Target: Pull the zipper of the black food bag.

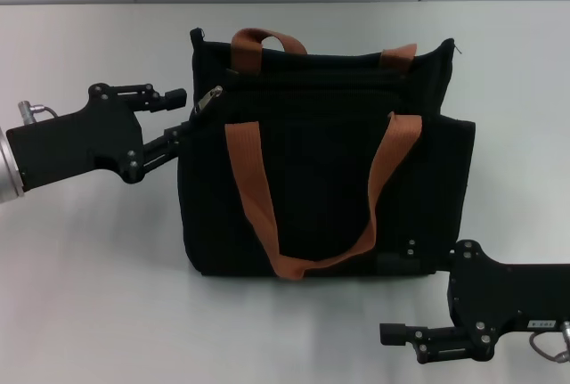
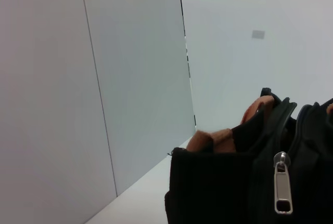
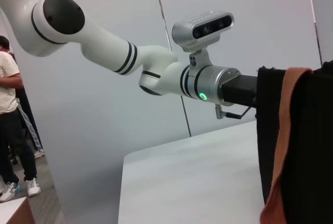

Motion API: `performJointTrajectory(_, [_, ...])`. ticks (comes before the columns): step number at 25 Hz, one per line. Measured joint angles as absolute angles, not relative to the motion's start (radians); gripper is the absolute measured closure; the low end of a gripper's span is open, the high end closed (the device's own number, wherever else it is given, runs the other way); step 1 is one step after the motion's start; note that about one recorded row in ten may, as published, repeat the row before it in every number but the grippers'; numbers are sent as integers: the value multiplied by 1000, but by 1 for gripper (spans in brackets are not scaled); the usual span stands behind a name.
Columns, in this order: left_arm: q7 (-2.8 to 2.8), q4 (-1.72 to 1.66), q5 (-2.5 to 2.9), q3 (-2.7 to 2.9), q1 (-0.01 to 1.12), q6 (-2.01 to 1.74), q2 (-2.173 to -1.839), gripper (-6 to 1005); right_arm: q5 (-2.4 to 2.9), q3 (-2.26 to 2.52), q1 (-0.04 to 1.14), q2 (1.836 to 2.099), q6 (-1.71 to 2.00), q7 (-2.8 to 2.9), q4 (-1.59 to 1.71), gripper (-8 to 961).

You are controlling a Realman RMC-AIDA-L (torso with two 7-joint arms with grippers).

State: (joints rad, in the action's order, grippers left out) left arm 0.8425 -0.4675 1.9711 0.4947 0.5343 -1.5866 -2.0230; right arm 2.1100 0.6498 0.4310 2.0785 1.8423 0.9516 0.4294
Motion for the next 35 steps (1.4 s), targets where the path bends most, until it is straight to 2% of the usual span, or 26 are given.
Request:
performJointTrajectory(12, [779, -468, 1915, 488, 497, -1683, -2025, 885, 1971, 640, 433, 2080, 1900, 1026, 418, 185])
performJointTrajectory(17, [706, -468, 1887, 488, 478, -1717, -2044, 993, 1825, 640, 461, 2079, 1895, 1251, 410, 186])
performJointTrajectory(24, [604, -472, 1823, 488, 448, -1734, -2064, 989, 1756, 639, 539, 2079, 1897, 1504, 412, 187])
performJointTrajectory(35, [526, -470, 1770, 488, 422, -1780, -2066, 984, 1748, 651, 678, 2074, 1795, 1811, 437, 188])
